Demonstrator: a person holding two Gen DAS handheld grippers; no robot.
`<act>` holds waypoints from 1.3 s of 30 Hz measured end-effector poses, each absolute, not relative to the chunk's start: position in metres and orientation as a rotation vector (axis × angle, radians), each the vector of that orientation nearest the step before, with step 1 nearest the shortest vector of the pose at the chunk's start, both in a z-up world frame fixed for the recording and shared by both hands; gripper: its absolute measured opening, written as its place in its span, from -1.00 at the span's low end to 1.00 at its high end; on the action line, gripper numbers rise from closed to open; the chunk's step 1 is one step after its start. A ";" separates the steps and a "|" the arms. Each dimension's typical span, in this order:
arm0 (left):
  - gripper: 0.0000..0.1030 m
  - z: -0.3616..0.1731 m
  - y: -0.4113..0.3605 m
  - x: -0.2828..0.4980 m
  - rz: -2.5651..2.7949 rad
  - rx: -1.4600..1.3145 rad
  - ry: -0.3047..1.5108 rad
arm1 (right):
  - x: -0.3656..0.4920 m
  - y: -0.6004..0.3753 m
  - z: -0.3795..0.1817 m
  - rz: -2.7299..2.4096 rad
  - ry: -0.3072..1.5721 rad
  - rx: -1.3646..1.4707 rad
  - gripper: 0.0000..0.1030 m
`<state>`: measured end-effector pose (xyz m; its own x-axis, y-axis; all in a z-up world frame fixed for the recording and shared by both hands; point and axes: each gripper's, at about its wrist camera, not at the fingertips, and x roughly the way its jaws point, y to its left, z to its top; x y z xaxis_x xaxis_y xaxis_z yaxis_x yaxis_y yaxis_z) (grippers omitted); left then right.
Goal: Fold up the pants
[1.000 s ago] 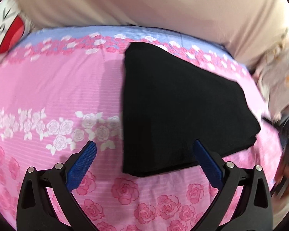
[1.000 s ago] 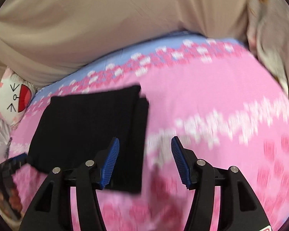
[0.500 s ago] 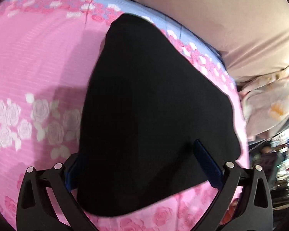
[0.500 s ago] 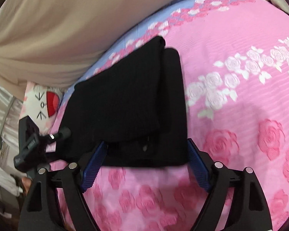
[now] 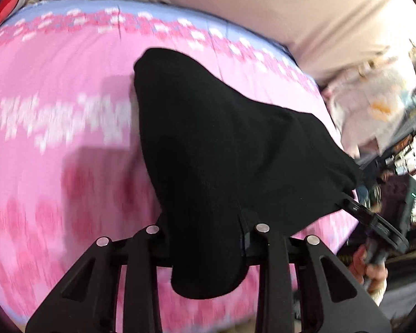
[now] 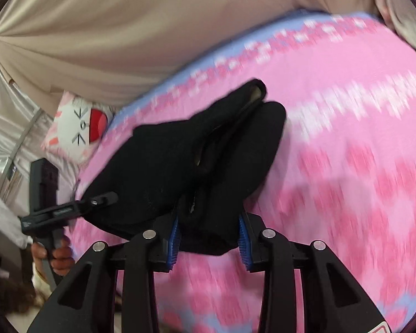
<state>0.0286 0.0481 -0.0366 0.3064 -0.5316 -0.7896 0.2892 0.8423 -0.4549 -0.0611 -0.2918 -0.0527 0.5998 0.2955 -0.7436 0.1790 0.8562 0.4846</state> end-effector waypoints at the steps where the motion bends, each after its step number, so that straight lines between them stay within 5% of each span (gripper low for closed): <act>1: -0.27 -0.043 0.048 0.016 -0.532 -0.220 1.152 | -0.068 -0.292 -0.065 0.040 0.971 0.551 -0.13; 2: -0.19 -0.049 0.047 0.009 -0.508 -0.193 1.160 | -0.074 -0.293 -0.077 -0.001 1.002 0.531 0.02; 4: 0.38 -0.060 0.043 0.000 -0.418 -0.119 1.151 | -0.086 -0.300 -0.079 0.010 0.953 0.572 0.10; 8: 0.47 -0.020 0.047 -0.010 -0.356 -0.063 1.016 | -0.098 -0.317 -0.044 -0.058 0.848 0.550 0.13; 10: 0.90 0.012 0.045 -0.015 -0.321 -0.026 0.889 | -0.095 -0.327 -0.023 -0.123 0.784 0.483 0.11; 12: 0.91 0.034 0.037 -0.017 -0.301 0.000 0.786 | -0.082 -0.333 -0.011 -0.184 0.752 0.391 0.03; 17: 0.91 0.035 -0.025 0.008 -0.363 0.090 0.809 | -0.039 -0.348 -0.033 -0.162 0.803 0.297 -0.55; 23: 0.91 -0.020 -0.088 0.031 -0.241 0.310 0.875 | -0.023 -0.320 -0.048 0.033 0.842 0.324 -0.65; 33: 0.91 -0.041 -0.082 0.026 -0.171 0.391 0.908 | -0.030 -0.306 -0.021 0.231 0.808 0.363 -0.61; 36: 0.91 -0.044 -0.084 0.028 -0.153 0.395 0.916 | -0.030 -0.303 -0.014 0.245 0.803 0.337 -0.35; 39: 0.91 -0.045 -0.088 0.028 -0.141 0.403 0.917 | -0.022 -0.302 -0.027 0.269 0.844 0.350 -0.32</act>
<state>0.0279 -0.0878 -0.0449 0.6048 0.0514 -0.7947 0.2881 0.9162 0.2786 -0.0224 -0.3025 -0.0273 0.6361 0.3671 -0.6787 -0.0936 0.9098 0.4044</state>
